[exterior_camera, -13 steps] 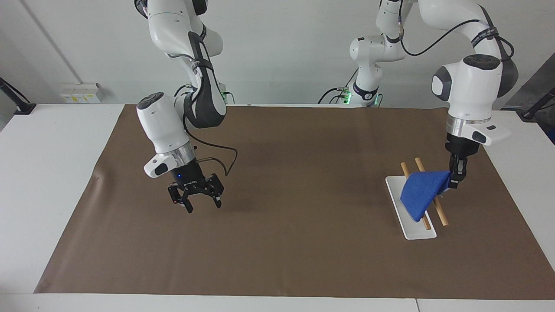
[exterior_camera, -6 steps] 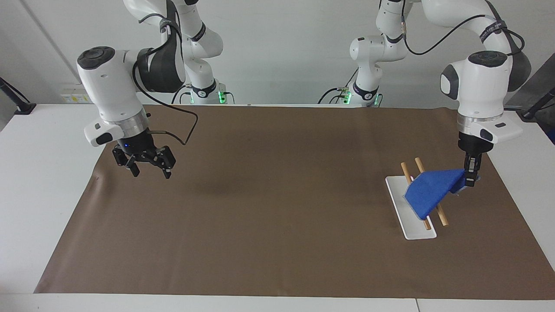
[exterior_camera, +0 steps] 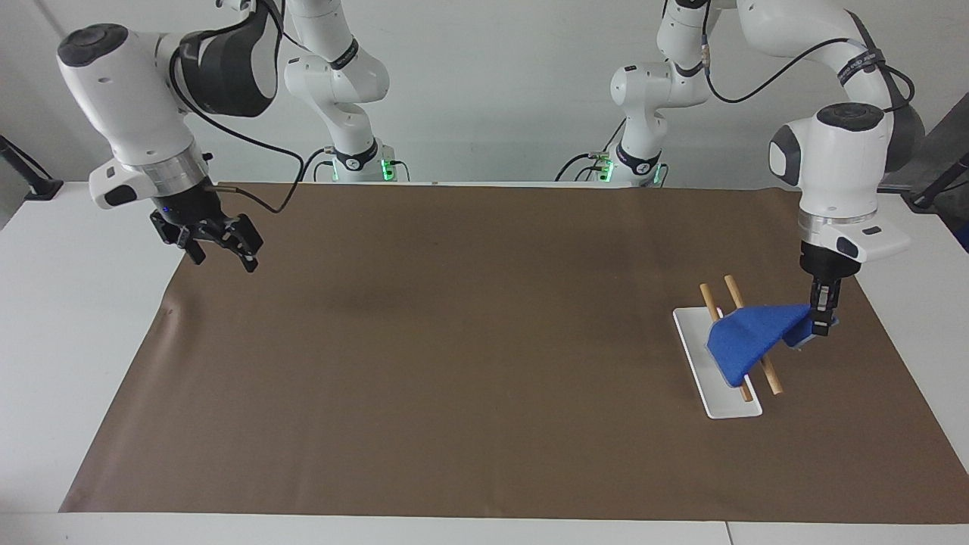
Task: Right arm passes towel to left arm to hang
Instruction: 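Carry the towel over the rack with the left gripper while the right retracts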
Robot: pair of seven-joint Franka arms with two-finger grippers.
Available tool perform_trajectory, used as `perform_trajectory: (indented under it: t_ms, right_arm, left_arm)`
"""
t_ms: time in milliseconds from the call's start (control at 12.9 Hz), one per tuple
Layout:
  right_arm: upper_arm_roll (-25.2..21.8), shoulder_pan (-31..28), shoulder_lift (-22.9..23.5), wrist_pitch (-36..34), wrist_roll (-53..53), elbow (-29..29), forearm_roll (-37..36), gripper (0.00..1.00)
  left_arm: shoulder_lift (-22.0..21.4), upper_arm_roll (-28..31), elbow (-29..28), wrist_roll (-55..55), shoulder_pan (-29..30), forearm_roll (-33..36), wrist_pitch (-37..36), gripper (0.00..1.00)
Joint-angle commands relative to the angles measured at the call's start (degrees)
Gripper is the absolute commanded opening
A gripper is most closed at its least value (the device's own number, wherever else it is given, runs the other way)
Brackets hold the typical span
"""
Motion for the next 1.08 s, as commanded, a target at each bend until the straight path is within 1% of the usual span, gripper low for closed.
perform_trajectory:
  t_ms: [0,77,155,232,310,465,542,774,1007]
  right_arm:
    - [0.26,0.49,-4.49,-2.55,2.60,-3.56,-1.92,1.00]
    - [0.17,0.83,-5.20,-2.37,2.51,-4.28,-1.92,1.00]
    - [-1.22,3.19,-5.29,-2.46,2.60,-3.94,-1.84,1.00]
    - [-3.76,4.52,-5.38,-2.98,1.81,-3.85,-1.83,1.00]
    - [-4.13,4.27,-5.38,-3.86,0.24,-3.76,-1.49,1.00]
    - [-3.79,4.09,-4.86,-4.22,-0.57,-2.53,-1.39,1.00]
    - [-3.17,3.74,-5.12,-4.13,-0.83,-3.05,-1.48,1.00]
    - [-3.08,3.12,-5.64,-3.69,-1.01,-4.20,-1.57,1.00]
    - [-2.29,2.95,-6.17,-3.60,-0.39,-5.08,-1.57,1.00]
  left_arm:
    - [0.64,-0.07,0.36,0.74,0.57,0.79,1.96,0.00]
    - [0.90,-0.07,0.27,0.74,0.57,0.79,2.58,0.00]
    - [1.25,-0.07,0.27,0.65,0.57,0.79,3.11,0.00]
    - [1.43,0.11,0.36,0.65,0.66,0.70,3.46,0.00]
    - [1.43,1.15,0.45,0.74,0.66,0.61,3.46,0.00]
    - [1.43,1.34,0.27,0.48,0.66,0.61,3.55,0.00]
    - [1.43,1.34,0.27,-0.39,0.57,0.53,3.55,0.00]
    - [1.69,1.08,0.71,-10.39,-0.04,-1.15,4.43,0.00]
    - [2.57,0.29,2.02,-15.49,-0.31,-1.15,4.17,0.00]
